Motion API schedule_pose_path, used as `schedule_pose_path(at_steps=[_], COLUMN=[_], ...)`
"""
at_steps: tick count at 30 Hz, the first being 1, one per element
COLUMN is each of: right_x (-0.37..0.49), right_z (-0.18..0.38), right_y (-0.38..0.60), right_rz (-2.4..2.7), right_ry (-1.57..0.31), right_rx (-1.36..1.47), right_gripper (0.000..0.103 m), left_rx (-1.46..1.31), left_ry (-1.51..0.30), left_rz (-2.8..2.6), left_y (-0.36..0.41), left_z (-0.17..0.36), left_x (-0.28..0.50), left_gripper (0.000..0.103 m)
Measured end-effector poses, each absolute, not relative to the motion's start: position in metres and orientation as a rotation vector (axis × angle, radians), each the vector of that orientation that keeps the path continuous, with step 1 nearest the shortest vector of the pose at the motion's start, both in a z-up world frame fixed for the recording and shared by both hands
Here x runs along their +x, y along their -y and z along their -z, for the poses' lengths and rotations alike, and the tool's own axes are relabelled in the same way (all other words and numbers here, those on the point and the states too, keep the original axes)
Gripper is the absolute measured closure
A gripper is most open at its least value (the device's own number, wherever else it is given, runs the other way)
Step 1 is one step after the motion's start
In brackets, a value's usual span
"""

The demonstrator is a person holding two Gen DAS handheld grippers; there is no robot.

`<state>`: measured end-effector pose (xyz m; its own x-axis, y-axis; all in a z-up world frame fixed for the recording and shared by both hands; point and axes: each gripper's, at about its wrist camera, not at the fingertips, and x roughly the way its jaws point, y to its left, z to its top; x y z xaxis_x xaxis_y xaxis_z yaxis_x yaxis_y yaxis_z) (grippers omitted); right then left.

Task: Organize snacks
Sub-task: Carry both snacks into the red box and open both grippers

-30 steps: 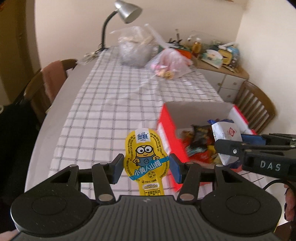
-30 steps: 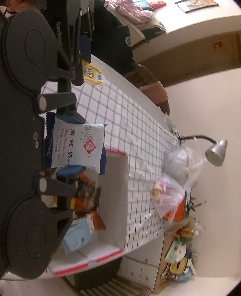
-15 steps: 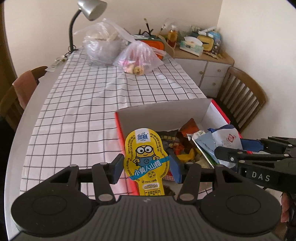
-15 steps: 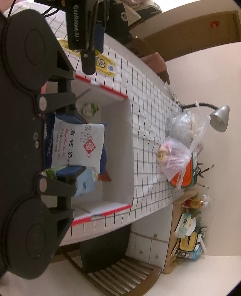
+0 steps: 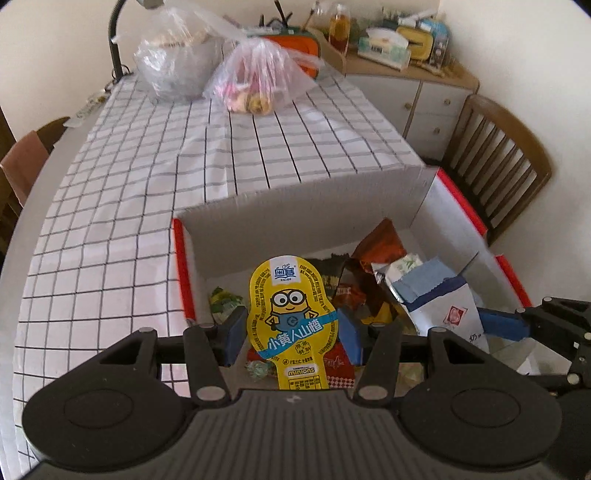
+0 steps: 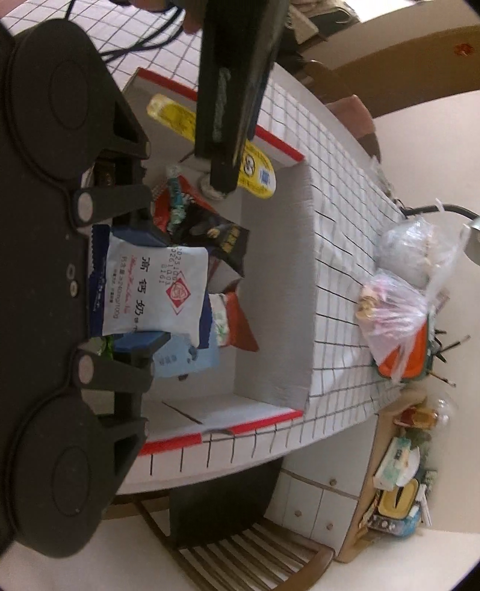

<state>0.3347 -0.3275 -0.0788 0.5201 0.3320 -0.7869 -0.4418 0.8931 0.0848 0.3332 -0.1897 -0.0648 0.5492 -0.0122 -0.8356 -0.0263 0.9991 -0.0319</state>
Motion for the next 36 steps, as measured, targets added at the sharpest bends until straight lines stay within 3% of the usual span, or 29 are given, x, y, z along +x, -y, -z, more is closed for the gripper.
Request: schedule_pose_path(at_steps=[21, 27, 29, 36], right_x=[0.34, 0.34, 0.339, 0.333], right_z=[0.09, 0.091, 0.091, 0.084], right_y=[0.33, 0.338, 0.341, 0.351], right_rz=[-0.497, -0.503, -0.506, -0.528], right_ry=[-0.901, -0.908, -0.907, -0.889], right_rx=[-0.201, -0.19, -0.181, -0.151], right_gripper=[0.054, 0.046, 0.041, 0.04], left_rx=[-0.012, -0.021, -0.026, -0.046], left_ry=[-1.098, -1.085, -1.078, -1.031], left_rz=[-0.028, -0.038, -0.039, -0.062], left_y=[0.21, 0.21, 0.21, 0.21], left_z=[0.107, 0.106, 0.105, 0.093], left_x=[0.345, 0.342, 0.34, 0.324], left_gripper=[0.051, 0.05, 0.044, 0.042])
